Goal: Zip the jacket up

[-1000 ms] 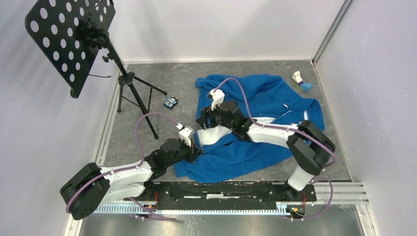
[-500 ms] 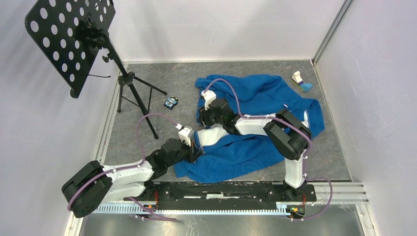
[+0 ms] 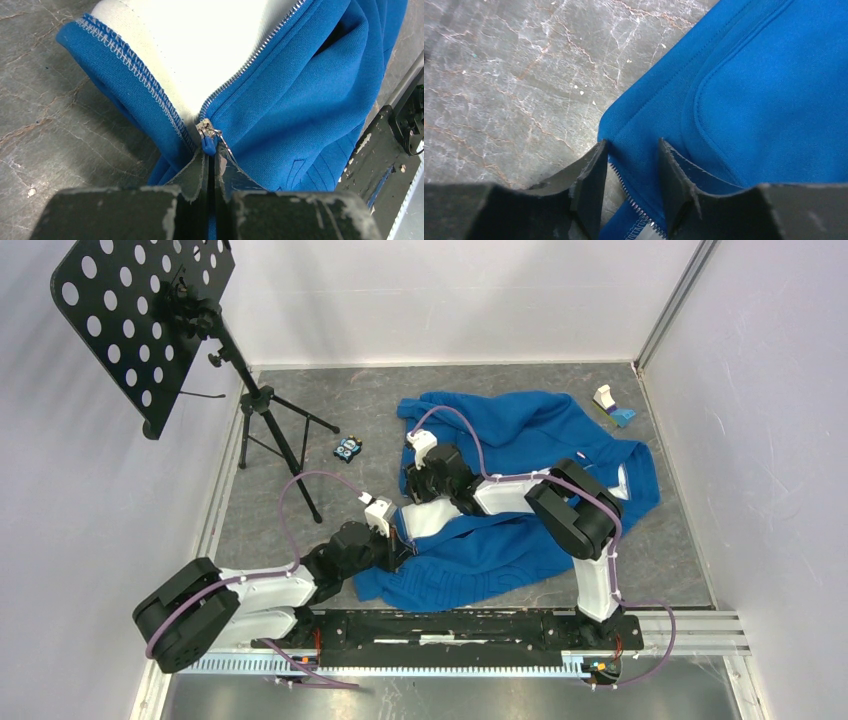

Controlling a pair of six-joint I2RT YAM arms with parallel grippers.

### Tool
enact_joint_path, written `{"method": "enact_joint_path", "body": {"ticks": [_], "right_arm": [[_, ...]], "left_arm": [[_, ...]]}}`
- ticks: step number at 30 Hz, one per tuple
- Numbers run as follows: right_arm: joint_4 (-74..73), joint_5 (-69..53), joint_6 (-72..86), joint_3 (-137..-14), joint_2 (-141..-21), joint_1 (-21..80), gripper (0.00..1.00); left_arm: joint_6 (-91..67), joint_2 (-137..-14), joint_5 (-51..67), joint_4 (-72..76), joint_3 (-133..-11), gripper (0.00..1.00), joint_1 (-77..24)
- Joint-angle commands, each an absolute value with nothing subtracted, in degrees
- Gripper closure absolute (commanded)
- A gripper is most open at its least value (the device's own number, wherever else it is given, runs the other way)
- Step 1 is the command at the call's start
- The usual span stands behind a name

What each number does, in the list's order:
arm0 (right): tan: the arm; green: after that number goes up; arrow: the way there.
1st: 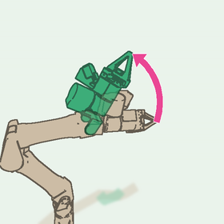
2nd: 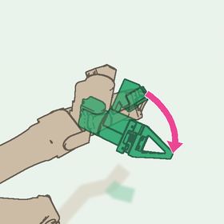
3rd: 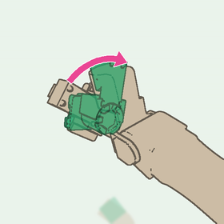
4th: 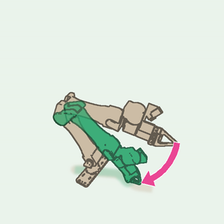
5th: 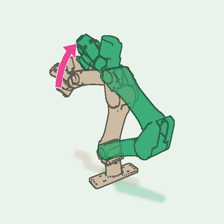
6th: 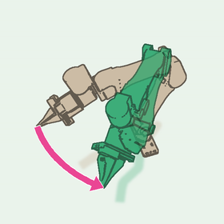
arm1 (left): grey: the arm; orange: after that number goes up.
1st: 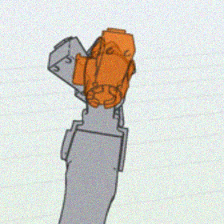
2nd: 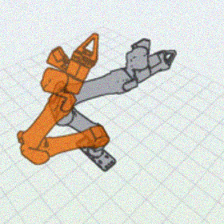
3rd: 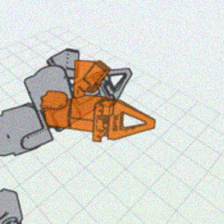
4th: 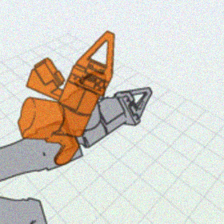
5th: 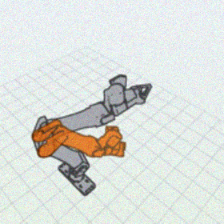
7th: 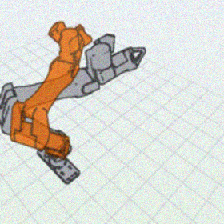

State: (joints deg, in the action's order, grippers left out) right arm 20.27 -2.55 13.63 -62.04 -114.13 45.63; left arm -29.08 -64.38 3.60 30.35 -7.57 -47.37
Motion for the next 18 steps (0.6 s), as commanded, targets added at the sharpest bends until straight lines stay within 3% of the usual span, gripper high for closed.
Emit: {"method": "enact_joint_path", "body": {"ticks": [1, 9, 18], "right_arm": [[23.6, -2.9, 13.9, -63.2, -115.6, 45.6, 0.58], [25.2, -6.4, 12.1, -64.9, -109.9, 44.3, 0.93], [25.9, -20.0, 7.5, -60.0, -100.8, 41.7, 0.97]], "left_arm": [[-31.5, -65.3, 5.0, 32.9, -7.0, 0.98, -47.4], [-30.6, -64.6, 5.2, 35.4, -6.6, 0.98, -47.0], [-23.8, -62.0, 10.9, 40.2, -6.5, 0.98, -46.4]]}}
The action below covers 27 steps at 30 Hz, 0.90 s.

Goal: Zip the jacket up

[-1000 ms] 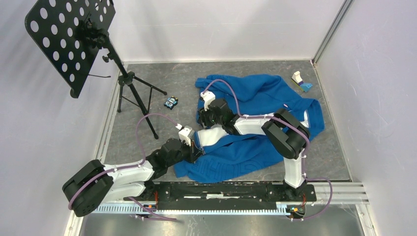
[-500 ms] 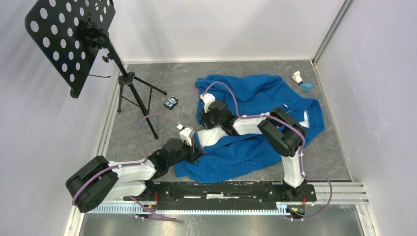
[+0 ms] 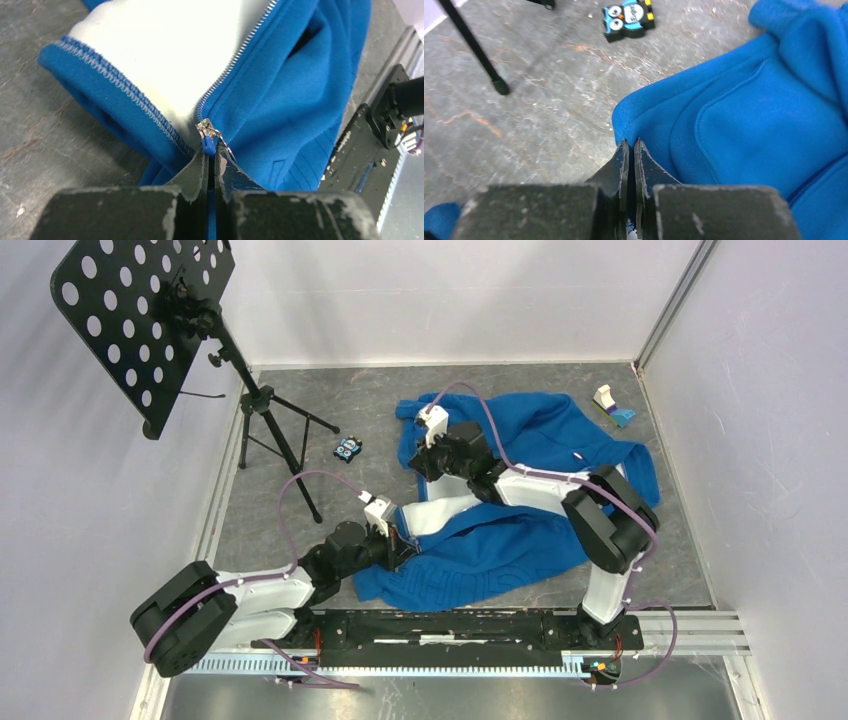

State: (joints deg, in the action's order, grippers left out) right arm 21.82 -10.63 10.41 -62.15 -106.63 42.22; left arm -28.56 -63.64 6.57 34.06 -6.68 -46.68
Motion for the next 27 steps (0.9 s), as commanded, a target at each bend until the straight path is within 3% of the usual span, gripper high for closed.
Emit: {"method": "enact_joint_path", "body": {"ticks": [1, 13, 18, 22, 27], "right_arm": [[25.8, -22.6, 6.6, -59.2, -99.9, 41.3, 0.97], [34.9, -41.3, 0.5, -44.2, -86.3, 40.3, 1.0], [48.9, -46.3, 2.9, -36.1, -80.3, 38.6, 1.0], [51.6, -50.7, 1.9, -35.3, -81.5, 38.3, 1.0], [71.6, -56.6, 14.0, -31.3, -84.3, 36.8, 1.0]], "left_arm": [[-22.6, -61.8, 12.2, 42.0, -6.3, 0.98, -46.3], [-1.4, -64.1, 25.4, 64.1, -3.0, 0.98, -45.5], [3.2, -63.6, 26.0, 63.3, -3.4, 0.98, -43.4], [4.6, -63.2, 28.4, 60.4, -4.9, 0.98, -40.9], [6.1, -63.1, 31.6, 59.2, -6.2, 0.98, -38.2]]}}
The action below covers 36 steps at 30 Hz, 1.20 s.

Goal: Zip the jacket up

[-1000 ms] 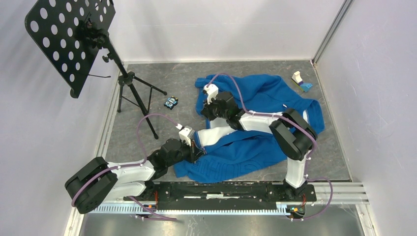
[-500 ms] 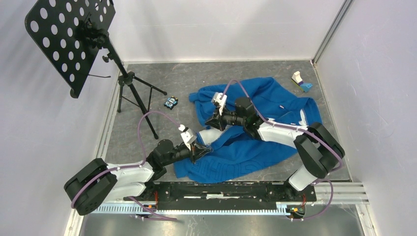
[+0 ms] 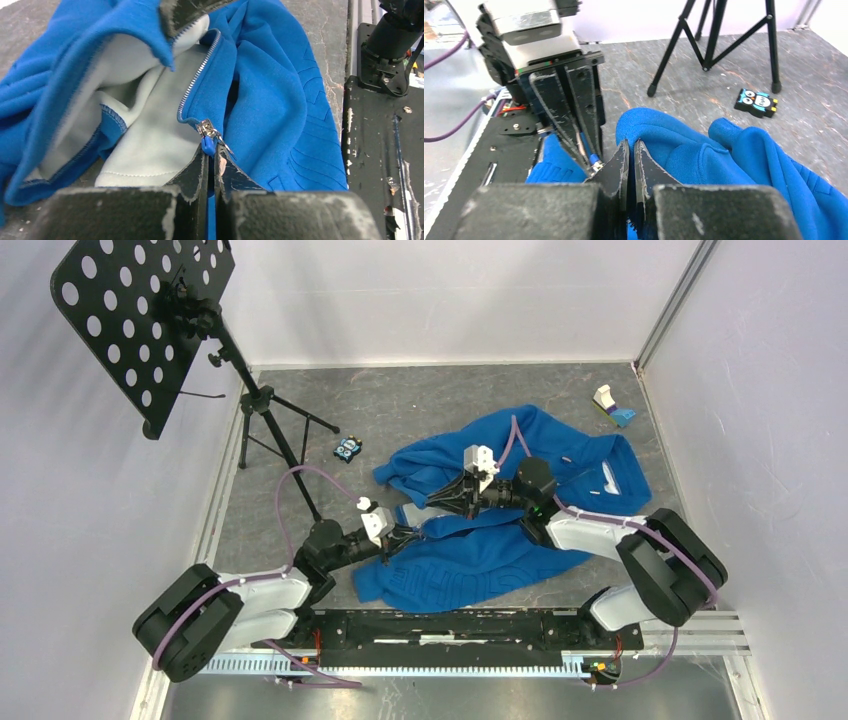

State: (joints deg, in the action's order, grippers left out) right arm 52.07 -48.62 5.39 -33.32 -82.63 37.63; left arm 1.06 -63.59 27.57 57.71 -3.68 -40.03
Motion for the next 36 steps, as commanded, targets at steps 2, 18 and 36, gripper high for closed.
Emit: {"method": "enact_joint_path", "body": {"ticks": [2, 18, 36], "right_arm": [[72.2, -58.7, 15.5, -32.2, -85.8, 36.7, 1.0], [69.0, -60.6, 14.1, -34.2, -88.9, 36.2, 1.0], [75.1, -61.8, 18.9, -34.2, -91.8, 35.8, 1.0]], "left_arm": [[6.3, -63.3, 33.8, 58.5, -6.9, 0.98, -37.2], [7.6, -64.5, 43.6, 53.7, -10.4, 0.98, -34.6], [7.9, -62.8, 42.5, 54.0, -10.4, 0.98, -33.8]]}}
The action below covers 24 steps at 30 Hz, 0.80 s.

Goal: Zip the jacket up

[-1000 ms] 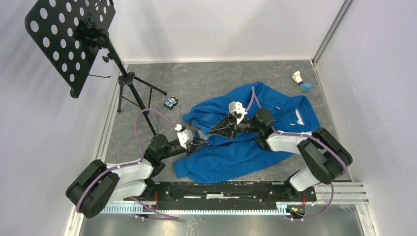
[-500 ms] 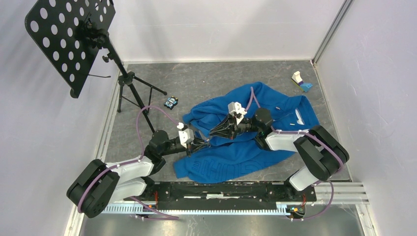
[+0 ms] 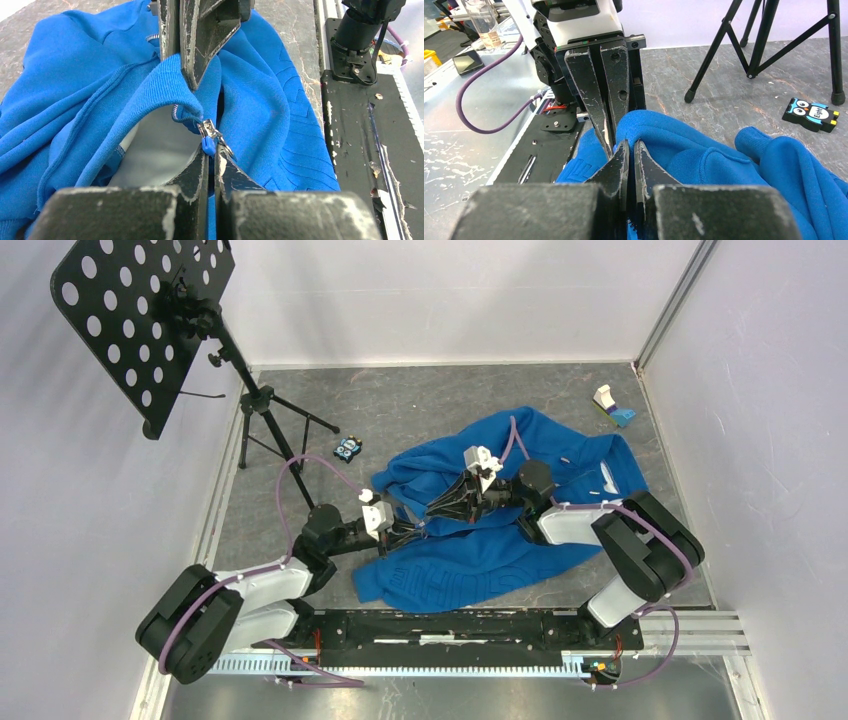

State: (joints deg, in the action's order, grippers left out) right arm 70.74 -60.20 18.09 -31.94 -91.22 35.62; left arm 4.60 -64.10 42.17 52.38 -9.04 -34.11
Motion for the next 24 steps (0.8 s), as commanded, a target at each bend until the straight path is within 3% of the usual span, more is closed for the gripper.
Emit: {"method": "enact_joint_path", "body": {"ticks": [1, 24], "right_arm": [[75.1, -61.7, 19.0, -34.3, -91.9, 35.8, 1.0], [74.0, -61.5, 19.1, -34.6, -92.2, 36.4, 1.0]], "left_arm": [[7.9, -62.7, 42.5, 54.0, -10.4, 0.98, -33.7], [7.3, -61.0, 41.0, 54.3, -10.7, 0.98, -33.3]]}}
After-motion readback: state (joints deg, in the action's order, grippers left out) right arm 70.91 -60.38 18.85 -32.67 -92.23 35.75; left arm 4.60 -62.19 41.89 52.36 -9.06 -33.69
